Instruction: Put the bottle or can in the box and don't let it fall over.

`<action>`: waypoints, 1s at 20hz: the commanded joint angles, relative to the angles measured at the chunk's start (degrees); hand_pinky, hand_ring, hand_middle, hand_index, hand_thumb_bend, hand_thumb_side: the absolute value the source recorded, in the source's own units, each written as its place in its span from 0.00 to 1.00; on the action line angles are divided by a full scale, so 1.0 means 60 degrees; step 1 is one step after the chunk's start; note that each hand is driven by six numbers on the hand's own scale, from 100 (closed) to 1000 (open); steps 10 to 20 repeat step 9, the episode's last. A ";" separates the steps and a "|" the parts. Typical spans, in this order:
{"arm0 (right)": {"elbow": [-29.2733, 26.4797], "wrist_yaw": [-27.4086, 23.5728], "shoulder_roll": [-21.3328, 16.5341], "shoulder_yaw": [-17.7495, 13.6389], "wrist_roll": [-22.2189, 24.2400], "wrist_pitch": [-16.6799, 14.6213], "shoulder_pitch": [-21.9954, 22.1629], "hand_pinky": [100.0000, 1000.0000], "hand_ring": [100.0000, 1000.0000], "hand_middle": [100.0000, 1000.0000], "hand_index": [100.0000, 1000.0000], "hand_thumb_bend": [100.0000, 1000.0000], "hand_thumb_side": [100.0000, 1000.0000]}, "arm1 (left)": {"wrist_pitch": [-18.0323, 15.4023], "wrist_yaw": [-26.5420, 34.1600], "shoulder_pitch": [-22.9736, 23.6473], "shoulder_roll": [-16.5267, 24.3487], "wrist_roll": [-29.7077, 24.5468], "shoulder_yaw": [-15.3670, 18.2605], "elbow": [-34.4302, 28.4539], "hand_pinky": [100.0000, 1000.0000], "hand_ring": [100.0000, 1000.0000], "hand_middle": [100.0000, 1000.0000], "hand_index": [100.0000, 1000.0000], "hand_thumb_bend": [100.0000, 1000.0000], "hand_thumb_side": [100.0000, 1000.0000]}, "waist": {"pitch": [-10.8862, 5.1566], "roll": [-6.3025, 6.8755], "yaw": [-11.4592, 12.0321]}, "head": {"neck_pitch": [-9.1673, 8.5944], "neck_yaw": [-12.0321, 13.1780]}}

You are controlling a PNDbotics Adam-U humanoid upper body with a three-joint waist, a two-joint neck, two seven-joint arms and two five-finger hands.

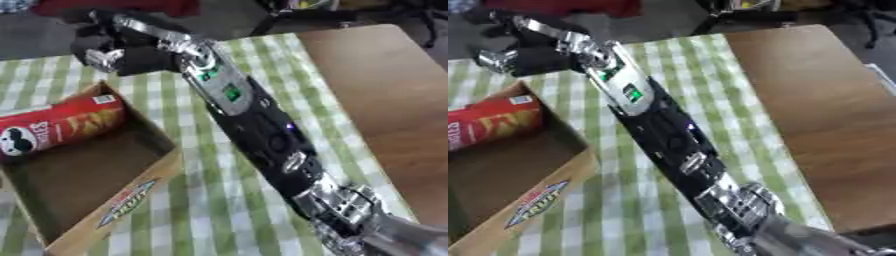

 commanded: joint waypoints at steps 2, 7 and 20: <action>-0.1444 -0.1129 -0.0917 -0.0349 -0.0768 0.0528 0.0074 0.85 1.00 0.97 0.87 0.00 0.41 | 0.0084 -0.0167 0.0032 0.0486 -0.0116 -0.0090 -0.0249 0.66 1.00 0.96 0.75 0.00 0.65 | -0.0302 0.0018 -0.0182 | 0.0013 0.0324; -0.2855 -0.2741 -0.2177 -0.0923 -0.1592 0.0558 0.0715 0.86 1.00 0.99 0.89 0.00 0.41 | 0.0299 -0.0376 0.0258 0.0814 -0.0329 -0.0254 -0.0364 0.66 1.00 0.97 0.75 0.00 0.64 | -0.0425 0.0038 -0.0561 | 0.0088 0.0791; -0.3231 -0.3201 -0.2711 -0.1141 -0.1821 0.0497 0.1040 0.86 1.00 1.00 0.90 0.00 0.41 | 0.0369 -0.0447 0.0347 0.0933 -0.0412 -0.0311 -0.0443 0.66 1.00 0.97 0.75 0.00 0.64 | -0.0465 0.0051 -0.0700 | 0.0132 0.0976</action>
